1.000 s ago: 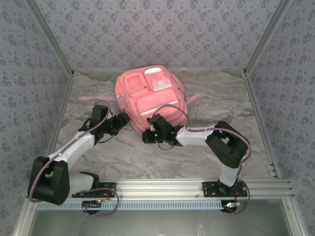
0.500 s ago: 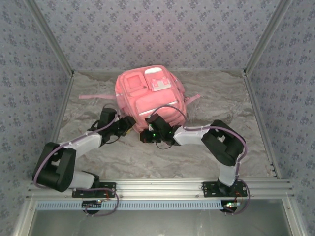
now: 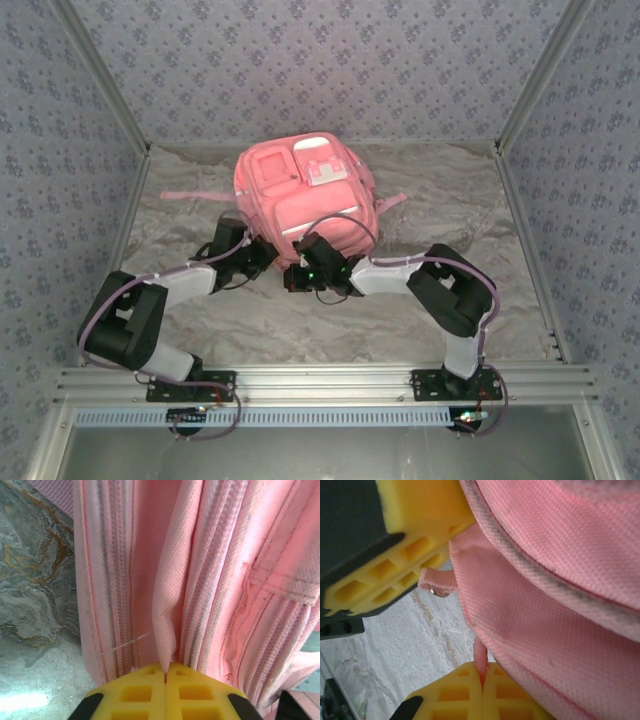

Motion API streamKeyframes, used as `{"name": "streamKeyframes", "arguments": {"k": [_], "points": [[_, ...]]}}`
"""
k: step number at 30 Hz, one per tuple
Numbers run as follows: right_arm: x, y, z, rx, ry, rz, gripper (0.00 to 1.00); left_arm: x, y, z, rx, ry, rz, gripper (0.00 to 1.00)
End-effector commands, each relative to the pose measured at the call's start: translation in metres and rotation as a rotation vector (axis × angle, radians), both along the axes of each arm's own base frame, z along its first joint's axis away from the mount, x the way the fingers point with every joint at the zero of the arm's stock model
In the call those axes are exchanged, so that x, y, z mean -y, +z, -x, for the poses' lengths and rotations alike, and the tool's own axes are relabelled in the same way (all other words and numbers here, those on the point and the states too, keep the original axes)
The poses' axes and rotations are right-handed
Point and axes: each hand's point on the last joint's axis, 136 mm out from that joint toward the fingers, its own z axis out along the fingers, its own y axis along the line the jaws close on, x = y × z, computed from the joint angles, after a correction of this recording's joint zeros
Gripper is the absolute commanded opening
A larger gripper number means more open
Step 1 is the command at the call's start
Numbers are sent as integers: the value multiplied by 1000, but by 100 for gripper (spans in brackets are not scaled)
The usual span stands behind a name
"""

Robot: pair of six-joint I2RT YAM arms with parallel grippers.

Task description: Pack the student bag

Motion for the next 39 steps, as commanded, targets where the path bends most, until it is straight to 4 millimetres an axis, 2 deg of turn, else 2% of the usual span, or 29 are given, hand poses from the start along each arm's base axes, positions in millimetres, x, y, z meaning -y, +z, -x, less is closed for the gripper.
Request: {"name": "streamKeyframes", "arguments": {"k": [1, 11, 22, 30, 34, 39], "points": [[12, -5, 2, 30, 0, 108, 0, -8, 12, -16, 53, 44, -50, 0], [37, -4, 7, 83, -6, 237, 0, -16, 11, -18, 50, 65, -77, 0], [45, -4, 18, 103, 25, 299, 0, -22, 21, -20, 56, 61, -130, 0], [60, -5, 27, 103, 33, 336, 0, -28, 20, -21, 42, 73, -149, 0], [63, 0, 29, 121, 63, 348, 0, -25, 29, -22, 53, 67, -136, 0], [51, 18, 30, 136, 130, 298, 0, -17, 54, -25, 99, 47, -113, 0]]}}
